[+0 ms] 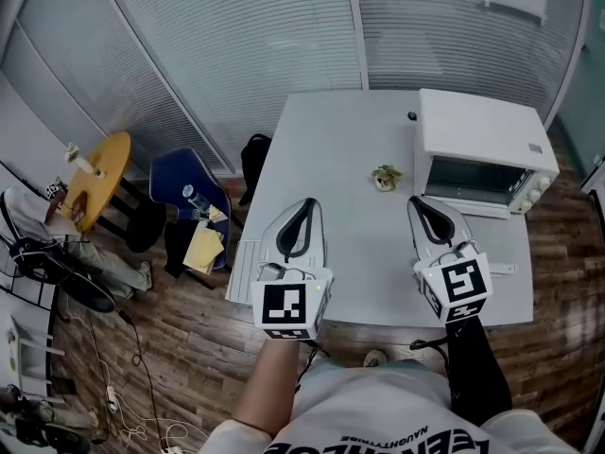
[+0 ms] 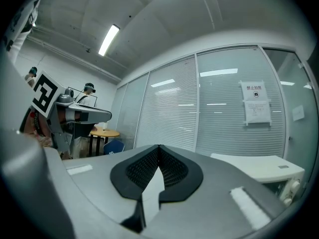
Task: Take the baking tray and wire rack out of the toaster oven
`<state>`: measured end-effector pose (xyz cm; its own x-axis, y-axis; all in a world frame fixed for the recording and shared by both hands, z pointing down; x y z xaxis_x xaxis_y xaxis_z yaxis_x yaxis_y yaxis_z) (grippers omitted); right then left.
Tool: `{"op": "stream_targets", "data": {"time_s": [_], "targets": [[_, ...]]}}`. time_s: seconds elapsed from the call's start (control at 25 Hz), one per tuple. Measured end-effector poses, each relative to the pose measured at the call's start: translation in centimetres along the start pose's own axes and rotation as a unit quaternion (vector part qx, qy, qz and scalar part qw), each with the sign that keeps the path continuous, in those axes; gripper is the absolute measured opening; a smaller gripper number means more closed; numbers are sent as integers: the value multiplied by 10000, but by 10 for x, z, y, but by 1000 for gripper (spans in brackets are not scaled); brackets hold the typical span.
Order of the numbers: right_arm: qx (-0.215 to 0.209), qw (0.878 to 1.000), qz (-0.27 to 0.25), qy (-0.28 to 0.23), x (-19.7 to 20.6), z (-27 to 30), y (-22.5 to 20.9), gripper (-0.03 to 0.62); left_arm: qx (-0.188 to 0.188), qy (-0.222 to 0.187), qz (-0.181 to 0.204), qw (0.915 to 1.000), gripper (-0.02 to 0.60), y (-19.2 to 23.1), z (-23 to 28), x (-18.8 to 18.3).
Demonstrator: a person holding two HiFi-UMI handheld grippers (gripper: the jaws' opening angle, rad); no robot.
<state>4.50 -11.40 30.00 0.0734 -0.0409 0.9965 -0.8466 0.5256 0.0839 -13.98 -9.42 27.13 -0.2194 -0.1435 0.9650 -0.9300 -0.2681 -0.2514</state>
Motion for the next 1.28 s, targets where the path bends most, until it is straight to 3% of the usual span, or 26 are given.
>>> {"op": "stream_targets", "data": {"time_s": [0.8,1.04,1.28], "targets": [[158,9998,-14,91,5,-5,0,2,-91,49,-16,9999,61,6,-6,5],[233,9997,-32,98,11,-4,-2,2,-188,7,422,9989,58,9,-1,11],[244,9996,-157,-57,19,-3,-2,2,-295,-9,384,9988,57,13,0,25]]}}
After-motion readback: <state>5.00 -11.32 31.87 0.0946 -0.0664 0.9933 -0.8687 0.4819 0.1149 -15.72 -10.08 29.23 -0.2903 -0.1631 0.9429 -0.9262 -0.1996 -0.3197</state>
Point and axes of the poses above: the fingertips, and each gripper's own axes: z forward along the fingers, y to its left, x out of its underside, the point moved 3 cm from there along -z, backward along the fingers, and after that the axes turned 4 degrees about z, right-handed, at the moved point
